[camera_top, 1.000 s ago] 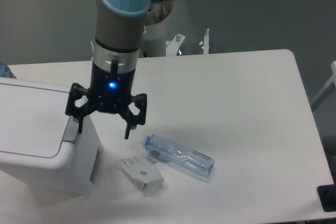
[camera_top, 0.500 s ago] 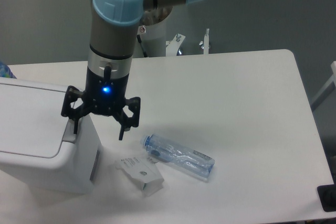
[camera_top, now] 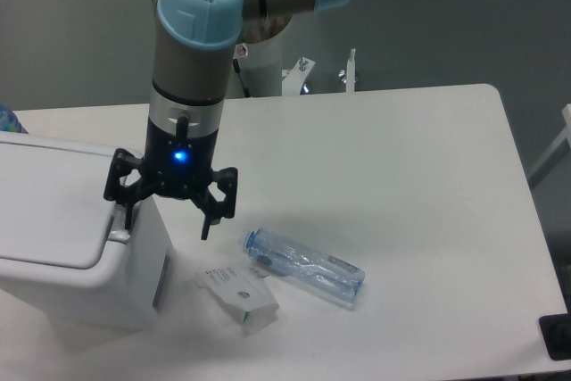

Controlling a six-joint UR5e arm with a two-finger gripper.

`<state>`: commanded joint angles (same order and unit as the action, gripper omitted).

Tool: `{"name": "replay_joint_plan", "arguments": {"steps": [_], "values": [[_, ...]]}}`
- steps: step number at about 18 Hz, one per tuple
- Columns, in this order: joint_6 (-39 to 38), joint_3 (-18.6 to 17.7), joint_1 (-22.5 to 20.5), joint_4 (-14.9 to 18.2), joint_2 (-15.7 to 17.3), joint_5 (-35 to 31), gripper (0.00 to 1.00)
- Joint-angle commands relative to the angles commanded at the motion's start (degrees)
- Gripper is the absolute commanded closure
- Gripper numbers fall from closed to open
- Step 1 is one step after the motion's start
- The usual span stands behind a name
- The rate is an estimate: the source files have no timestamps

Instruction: Open the trash can

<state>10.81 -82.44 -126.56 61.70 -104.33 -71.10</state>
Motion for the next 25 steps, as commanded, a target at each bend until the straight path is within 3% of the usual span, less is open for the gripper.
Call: {"name": "replay_joint_plan", "arguments": {"steps": [8, 11, 14, 22, 25], "values": [[0.44, 0.61, -0.09, -0.35, 0.44, 0.09, 0.00], [0.62, 0.61, -1.05, -3.15, 0.18, 0.00, 0.00], [2.45, 0.18, -5.78, -5.01, -0.09, -0.61, 0.00], [22.65, -0.09, -17.30, -4.66, -5.26, -2.19, 0.00], [27.59, -0.44, -19.60, -4.66, -7.20, -8.06, 0.00]]}}
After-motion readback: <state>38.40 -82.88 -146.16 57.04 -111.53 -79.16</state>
